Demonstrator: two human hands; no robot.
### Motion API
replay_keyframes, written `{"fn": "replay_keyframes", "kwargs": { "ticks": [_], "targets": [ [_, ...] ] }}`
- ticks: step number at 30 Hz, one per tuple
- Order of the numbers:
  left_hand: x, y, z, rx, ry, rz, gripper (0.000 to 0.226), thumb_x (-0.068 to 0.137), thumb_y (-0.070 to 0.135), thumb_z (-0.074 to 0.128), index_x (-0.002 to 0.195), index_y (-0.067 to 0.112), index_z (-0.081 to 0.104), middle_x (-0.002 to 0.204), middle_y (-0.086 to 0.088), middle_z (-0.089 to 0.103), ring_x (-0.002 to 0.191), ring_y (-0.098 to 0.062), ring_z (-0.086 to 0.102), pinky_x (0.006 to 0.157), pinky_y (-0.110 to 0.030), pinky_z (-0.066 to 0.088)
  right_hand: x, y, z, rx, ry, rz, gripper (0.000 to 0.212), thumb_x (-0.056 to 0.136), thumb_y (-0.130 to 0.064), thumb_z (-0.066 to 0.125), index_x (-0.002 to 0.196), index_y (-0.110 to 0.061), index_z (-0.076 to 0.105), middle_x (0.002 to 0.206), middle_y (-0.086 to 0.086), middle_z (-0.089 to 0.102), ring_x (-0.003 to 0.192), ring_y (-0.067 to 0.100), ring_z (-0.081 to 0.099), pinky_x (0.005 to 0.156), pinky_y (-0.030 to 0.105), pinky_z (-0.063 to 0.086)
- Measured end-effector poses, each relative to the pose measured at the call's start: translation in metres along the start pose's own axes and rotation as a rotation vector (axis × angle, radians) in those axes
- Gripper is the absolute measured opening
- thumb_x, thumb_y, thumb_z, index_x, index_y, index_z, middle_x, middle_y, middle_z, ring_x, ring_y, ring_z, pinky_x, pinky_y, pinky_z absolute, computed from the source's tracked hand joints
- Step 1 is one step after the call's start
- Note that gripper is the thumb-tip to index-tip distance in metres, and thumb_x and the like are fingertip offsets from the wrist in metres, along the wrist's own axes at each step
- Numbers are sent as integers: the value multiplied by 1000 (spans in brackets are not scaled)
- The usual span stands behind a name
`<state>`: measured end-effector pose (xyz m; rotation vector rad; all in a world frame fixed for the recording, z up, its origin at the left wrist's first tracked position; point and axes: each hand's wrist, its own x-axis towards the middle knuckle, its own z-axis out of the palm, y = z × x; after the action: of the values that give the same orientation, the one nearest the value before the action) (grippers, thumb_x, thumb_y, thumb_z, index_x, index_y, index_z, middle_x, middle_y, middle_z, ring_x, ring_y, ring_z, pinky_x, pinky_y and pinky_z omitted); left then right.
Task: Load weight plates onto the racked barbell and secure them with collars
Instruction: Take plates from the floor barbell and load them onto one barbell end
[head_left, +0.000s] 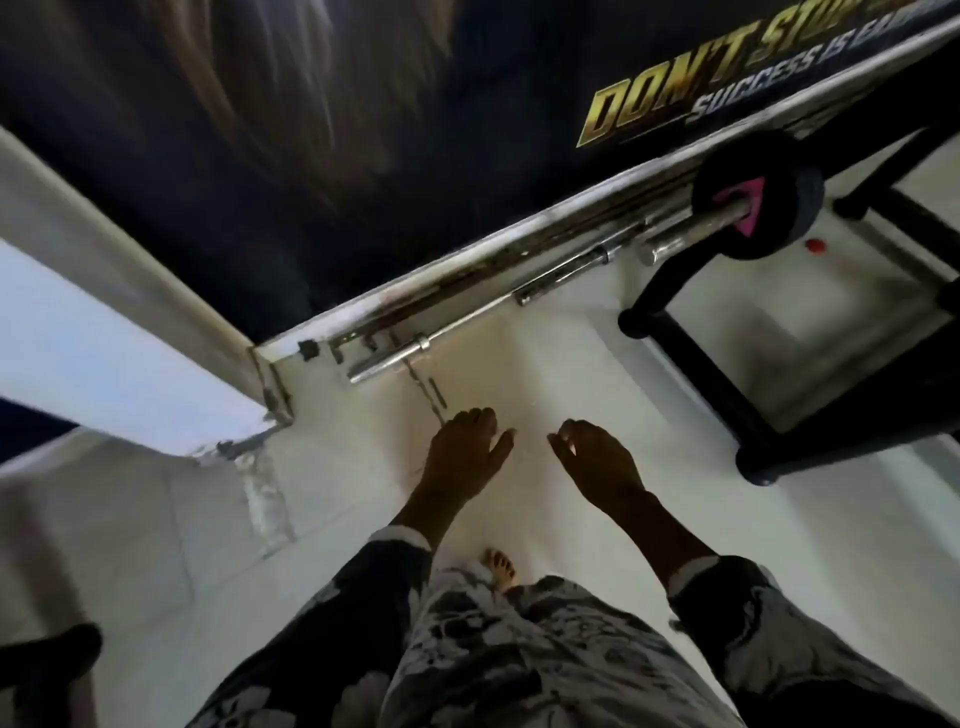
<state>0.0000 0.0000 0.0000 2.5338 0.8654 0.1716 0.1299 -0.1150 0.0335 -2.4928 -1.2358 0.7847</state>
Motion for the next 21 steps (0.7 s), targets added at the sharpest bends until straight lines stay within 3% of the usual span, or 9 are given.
{"fn": "replay_keyframes", "kwargs": {
  "ticks": [4, 7, 13, 18, 21],
  "targets": [
    [89, -10, -16, 52, -23, 111, 55, 88, 50, 29, 85, 4, 60, 75, -14, 65, 69, -25, 62, 58, -30, 48, 62, -1, -31, 52, 72, 127, 31, 96, -36, 39, 94, -10, 56, 99, 8, 63, 95, 26, 58, 79, 34, 45],
    [170, -16, -23, 50, -60, 216, 62, 84, 54, 23, 87, 4, 59, 80, -15, 65, 74, -28, 62, 64, -33, 49, 115, 2, -54, 90, 143, 232, 31, 96, -37, 38, 95, -11, 56, 102, 7, 64, 96, 27, 59, 79, 35, 45],
    [310, -7, -28, 35, -175, 420, 36, 92, 41, 47, 91, 6, 56, 92, -13, 64, 88, -28, 59, 73, -36, 43, 192, 14, -106, 201, 364, 445, 30, 95, -36, 42, 90, -10, 57, 102, 11, 66, 93, 32, 59, 73, 36, 44],
    [402, 20, -7, -47, -164, 537, 54, 82, 53, 30, 79, 6, 57, 80, -12, 65, 76, -28, 62, 60, -28, 38, 237, 52, -141, 273, 479, 579, 31, 95, -36, 43, 93, -10, 60, 102, 11, 67, 92, 32, 60, 71, 35, 44],
    [466, 52, 18, -75, -166, 567, 56, 81, 55, 29, 77, 6, 57, 76, -13, 66, 72, -30, 63, 57, -30, 43, 263, 95, -169, 313, 587, 655, 29, 94, -34, 45, 92, -9, 61, 100, 12, 66, 93, 34, 60, 68, 36, 43]
  ]
}}
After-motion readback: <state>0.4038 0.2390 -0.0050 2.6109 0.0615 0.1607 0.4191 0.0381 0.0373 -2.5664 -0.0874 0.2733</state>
